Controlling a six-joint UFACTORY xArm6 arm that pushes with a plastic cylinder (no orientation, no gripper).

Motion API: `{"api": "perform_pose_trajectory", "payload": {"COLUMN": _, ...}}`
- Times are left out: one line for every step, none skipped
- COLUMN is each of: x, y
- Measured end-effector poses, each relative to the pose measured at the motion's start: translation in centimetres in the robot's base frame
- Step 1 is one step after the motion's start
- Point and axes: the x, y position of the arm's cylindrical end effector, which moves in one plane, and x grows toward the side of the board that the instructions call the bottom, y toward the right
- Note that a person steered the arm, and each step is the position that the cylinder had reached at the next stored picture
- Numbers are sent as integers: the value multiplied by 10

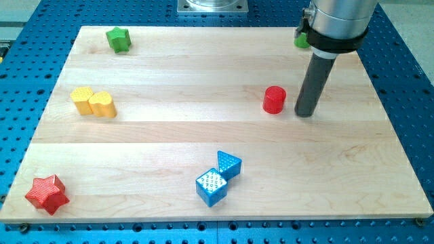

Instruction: Drag the red star to the top left of the blue cube

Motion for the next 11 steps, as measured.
{"api": "perform_pose_trajectory", "payload": {"x": 5, "y": -78}}
{"api": "perform_pose_trajectory", "payload": {"x": 35, "y": -166}}
{"api": "perform_pose_trajectory", "payload": {"x": 64, "y": -278}}
{"api": "perform_pose_trajectory", "payload": {"x": 76, "y": -413}}
{"api": "perform_pose_trajectory", "payload": {"x": 94, "y": -454}}
{"api": "perform_pose_trajectory", "payload": {"x": 157, "y": -446}}
{"api": "perform_pose_trajectory", "payload": {"x": 182, "y": -438}}
{"api": "perform_pose_trajectory", "payload": {"x": 180, "y": -386}}
{"api": "perform_pose_trajectory", "payload": {"x": 143, "y": -310}}
{"api": "perform_pose_trajectory", "payload": {"x": 129, "y": -260}}
{"api": "perform_pose_trajectory", "payload": {"x": 105, "y": -218}}
